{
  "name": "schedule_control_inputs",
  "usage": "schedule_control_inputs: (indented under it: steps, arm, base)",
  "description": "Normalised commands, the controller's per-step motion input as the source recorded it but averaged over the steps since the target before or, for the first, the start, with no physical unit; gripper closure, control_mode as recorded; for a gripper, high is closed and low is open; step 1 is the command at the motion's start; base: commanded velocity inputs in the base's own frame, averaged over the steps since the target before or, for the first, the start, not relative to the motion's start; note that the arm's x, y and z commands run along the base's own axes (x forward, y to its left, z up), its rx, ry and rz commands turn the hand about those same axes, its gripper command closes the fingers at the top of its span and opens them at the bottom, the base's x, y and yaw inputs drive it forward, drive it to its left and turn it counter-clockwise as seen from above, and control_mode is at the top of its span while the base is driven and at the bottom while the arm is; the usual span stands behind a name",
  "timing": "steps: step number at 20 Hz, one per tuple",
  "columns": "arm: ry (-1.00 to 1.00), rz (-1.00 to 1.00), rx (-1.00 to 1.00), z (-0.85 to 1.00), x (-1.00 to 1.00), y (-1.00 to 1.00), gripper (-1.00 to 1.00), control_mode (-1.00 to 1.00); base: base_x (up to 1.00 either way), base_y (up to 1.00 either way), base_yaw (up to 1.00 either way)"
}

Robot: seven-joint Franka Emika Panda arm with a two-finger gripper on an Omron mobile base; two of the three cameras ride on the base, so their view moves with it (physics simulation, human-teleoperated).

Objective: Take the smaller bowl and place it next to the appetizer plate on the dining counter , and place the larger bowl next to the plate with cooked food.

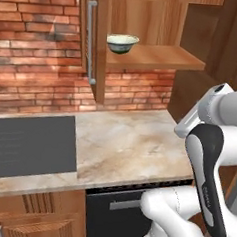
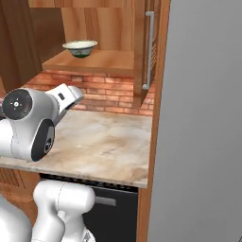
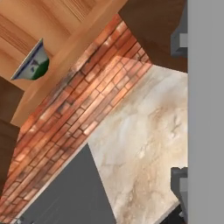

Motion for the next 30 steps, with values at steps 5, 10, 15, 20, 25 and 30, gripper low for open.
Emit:
schedule_control_inputs:
  steps: [5,10,15,20,25,30]
  arm:
    - [0.0,0.0,0.0,0.0,0.0,0.0,-1.0,1.0]
    - [0.0,0.0,0.0,0.0,0.0,0.0,-1.0,1.0]
    - [0.0,-0.01,0.0,0.0,0.07,0.08,-1.0,-1.0]
    - [-0.01,-0.08,-0.01,0.0,0.18,0.32,-1.0,-1.0]
    - [-0.09,-0.12,0.01,0.02,0.0,0.03,-1.0,-1.0]
    - [0.0,-0.19,0.26,0.01,-0.09,-0.29,-1.0,-1.0]
  base:
    - [0.96,0.38,0.0]
    - [0.93,0.7,0.0]
    - [0.49,0.45,-0.04]
    - [0.0,0.0,0.0]
    - [0.0,0.0,0.0]
    - [0.0,0.0,0.0]
